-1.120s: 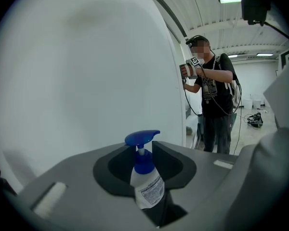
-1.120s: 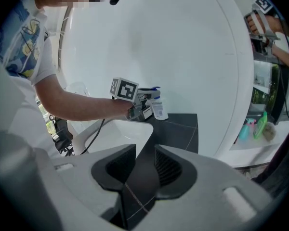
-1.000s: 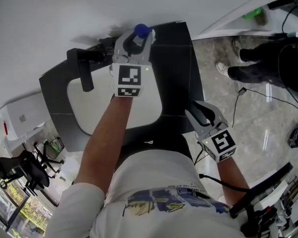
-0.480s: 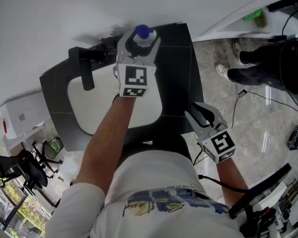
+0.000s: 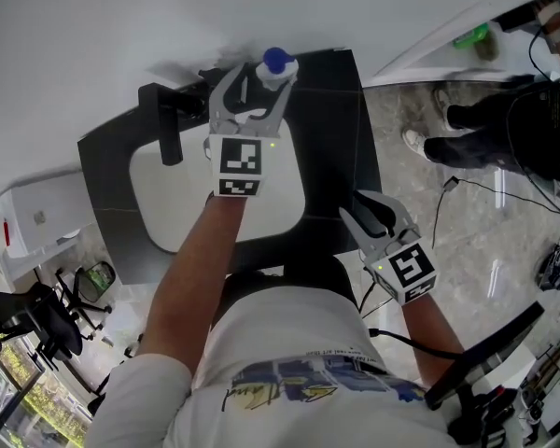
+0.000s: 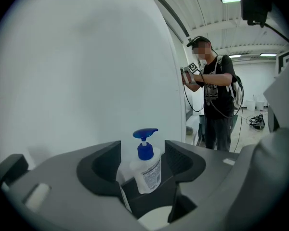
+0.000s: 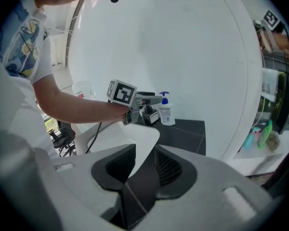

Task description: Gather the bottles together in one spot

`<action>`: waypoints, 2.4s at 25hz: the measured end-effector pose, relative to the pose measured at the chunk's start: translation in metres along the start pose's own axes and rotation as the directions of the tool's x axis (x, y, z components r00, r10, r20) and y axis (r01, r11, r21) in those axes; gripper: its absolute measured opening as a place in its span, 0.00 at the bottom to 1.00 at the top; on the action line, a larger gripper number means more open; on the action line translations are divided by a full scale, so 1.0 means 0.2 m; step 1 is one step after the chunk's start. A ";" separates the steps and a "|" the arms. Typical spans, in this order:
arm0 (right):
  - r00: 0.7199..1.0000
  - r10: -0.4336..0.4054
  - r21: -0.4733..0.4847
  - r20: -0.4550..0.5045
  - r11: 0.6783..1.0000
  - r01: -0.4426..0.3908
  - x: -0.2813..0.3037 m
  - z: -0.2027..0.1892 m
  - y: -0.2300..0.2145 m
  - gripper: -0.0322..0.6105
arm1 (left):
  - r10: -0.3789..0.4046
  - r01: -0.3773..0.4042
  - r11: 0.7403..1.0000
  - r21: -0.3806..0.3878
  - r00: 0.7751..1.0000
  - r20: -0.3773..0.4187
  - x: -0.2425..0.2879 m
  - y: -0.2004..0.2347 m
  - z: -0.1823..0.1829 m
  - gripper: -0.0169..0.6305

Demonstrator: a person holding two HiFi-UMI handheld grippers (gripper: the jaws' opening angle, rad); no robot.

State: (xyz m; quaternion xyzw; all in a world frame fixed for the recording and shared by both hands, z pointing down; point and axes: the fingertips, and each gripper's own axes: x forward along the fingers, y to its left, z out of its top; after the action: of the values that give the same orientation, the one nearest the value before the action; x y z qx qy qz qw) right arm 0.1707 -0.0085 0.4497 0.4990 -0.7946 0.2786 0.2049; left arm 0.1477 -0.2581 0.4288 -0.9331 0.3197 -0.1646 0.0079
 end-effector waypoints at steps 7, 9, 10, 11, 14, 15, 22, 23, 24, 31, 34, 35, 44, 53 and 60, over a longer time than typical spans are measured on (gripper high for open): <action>0.998 0.011 -0.086 0.058 0.996 -0.006 0.03 0.12 0.18 0.23 | -0.034 0.035 0.994 -0.108 0.999 0.011 -0.46 -0.01 0.03 0.39; 0.997 0.018 -0.114 0.073 0.993 -0.010 0.03 0.17 0.25 0.23 | -0.053 0.053 0.990 -0.132 0.999 0.001 -0.62 -0.02 0.02 0.35; 0.997 0.024 -0.126 0.078 0.992 -0.014 0.03 0.18 0.29 0.23 | -0.065 0.063 0.987 -0.145 0.998 -0.006 -0.70 -0.02 0.01 0.33; 0.996 0.028 -0.140 0.082 0.990 -0.017 0.03 0.20 0.33 0.23 | -0.077 0.074 0.985 -0.155 0.997 -0.012 -0.78 -0.03 0.00 0.31; 0.995 0.040 -0.186 0.091 0.982 -0.023 0.02 0.25 0.48 0.20 | -0.121 0.116 0.978 -0.171 0.993 -0.017 -1.02 -0.05 -0.02 0.21; 0.995 0.045 -0.200 0.090 0.980 -0.026 0.02 0.25 0.54 0.18 | -0.132 0.127 0.976 -0.179 0.991 -0.017 -1.11 -0.04 -0.03 0.17; 0.994 0.050 -0.265 0.098 0.964 -0.023 0.00 0.25 0.87 0.05 | -0.154 0.153 0.956 -0.249 0.988 0.017 -1.58 -0.01 -0.15 0.03; 0.994 0.050 -0.273 0.098 0.962 -0.022 0.00 0.25 0.90 0.05 | -0.167 0.165 0.953 -0.253 0.986 0.010 -1.63 -0.02 -0.16 0.03; 0.994 0.052 -0.282 0.096 0.959 -0.023 0.00 0.25 0.94 0.05 | -0.184 0.178 0.951 -0.252 0.983 0.003 -1.68 -0.04 -0.18 0.03; 0.992 0.066 -0.336 0.104 0.941 -0.027 -0.07 0.22 1.22 0.05 | -0.281 0.263 0.922 -0.284 0.960 -0.024 -2.01 -0.16 -0.23 0.03; 0.989 0.052 -0.347 0.138 0.938 -0.001 -0.11 0.20 1.37 0.05 | -0.286 0.269 0.909 -0.319 0.958 -0.008 -2.23 -0.16 -0.26 0.03; 0.987 0.045 -0.345 0.152 0.938 0.010 -0.13 0.19 1.42 0.05 | -0.288 0.269 0.909 -0.317 0.958 -0.013 -2.31 -0.15 -0.28 0.03; 0.986 0.009 -0.326 0.169 0.944 0.048 -0.20 0.06 1.59 0.05 | -0.289 0.270 0.912 -0.310 0.957 -0.016 -2.61 -0.17 -0.28 0.03; 0.971 -0.004 -0.357 0.238 0.930 0.091 -0.35 0.07 1.84 0.05 | -0.321 0.315 0.917 -0.244 0.947 0.013 -2.80 -0.27 -0.23 0.03; 0.964 0.005 -0.384 0.265 0.918 0.100 -0.36 0.11 1.94 0.05 | -0.329 0.328 0.918 -0.223 0.944 0.033 -2.87 -0.27 -0.20 0.03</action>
State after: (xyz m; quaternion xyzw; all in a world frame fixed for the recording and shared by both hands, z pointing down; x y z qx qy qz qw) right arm -0.1531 0.1608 0.2966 0.4990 -0.8419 0.0402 0.2016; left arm -0.2578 0.1319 0.2991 -0.9679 0.1750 -0.1288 -0.1264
